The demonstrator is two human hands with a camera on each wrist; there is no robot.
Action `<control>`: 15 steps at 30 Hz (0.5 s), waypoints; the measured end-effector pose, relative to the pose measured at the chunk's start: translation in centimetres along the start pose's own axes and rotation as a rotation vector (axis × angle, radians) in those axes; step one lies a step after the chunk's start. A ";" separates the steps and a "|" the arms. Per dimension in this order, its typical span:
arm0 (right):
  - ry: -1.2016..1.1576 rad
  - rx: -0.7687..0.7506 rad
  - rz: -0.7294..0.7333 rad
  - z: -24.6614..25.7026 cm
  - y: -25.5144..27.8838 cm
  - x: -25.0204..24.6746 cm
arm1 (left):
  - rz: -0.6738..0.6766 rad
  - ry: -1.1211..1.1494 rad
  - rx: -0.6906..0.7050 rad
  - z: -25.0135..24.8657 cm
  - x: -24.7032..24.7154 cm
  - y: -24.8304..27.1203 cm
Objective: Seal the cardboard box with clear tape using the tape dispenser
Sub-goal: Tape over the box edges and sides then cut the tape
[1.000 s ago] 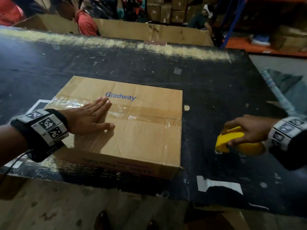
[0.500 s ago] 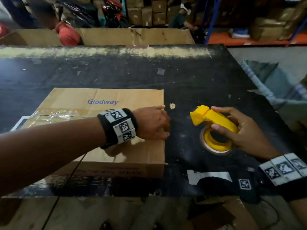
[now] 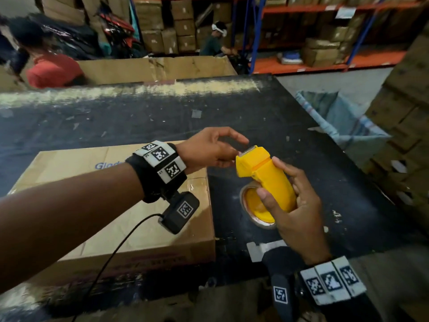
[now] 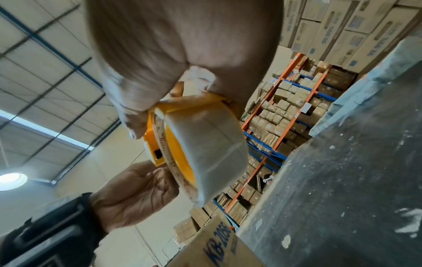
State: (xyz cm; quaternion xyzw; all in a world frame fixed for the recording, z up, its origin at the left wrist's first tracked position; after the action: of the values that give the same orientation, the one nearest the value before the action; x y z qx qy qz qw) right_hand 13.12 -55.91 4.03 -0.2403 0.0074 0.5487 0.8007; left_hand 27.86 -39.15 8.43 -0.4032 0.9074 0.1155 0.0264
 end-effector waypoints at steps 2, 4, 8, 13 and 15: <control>0.066 -0.002 -0.032 1.2 0.5 0.9 | 0.027 -0.034 0.034 -0.7 -1.0 0.2; 0.148 0.005 -0.058 2.7 1.0 2.2 | 0.059 -0.066 0.054 -1.1 -2.3 0.4; 0.293 0.033 -0.070 6.6 1.2 5.5 | 0.125 -0.178 0.055 -2.1 -5.6 0.2; 0.399 0.110 -0.122 10.5 3.3 8.4 | 0.078 -0.255 0.083 -4.5 -14.1 -2.1; 0.379 0.156 -0.138 11.4 3.8 9.5 | 0.058 -0.268 0.055 -4.8 -16.8 -3.5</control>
State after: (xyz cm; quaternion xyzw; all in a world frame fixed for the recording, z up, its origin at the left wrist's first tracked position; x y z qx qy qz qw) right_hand 10.67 -42.08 10.02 -0.2764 0.1839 0.4352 0.8369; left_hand 42.00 -30.32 14.81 -0.3567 0.9099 0.1441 0.1552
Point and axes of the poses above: each hand's wrist, its own y-axis away from the middle knuckle, its own x-axis out of the palm, z = x × y, the point moved 4 cm from there along -y, towards the middle knuckle, and after that the axes turned 1 degree about x, right-handed, at the moved point
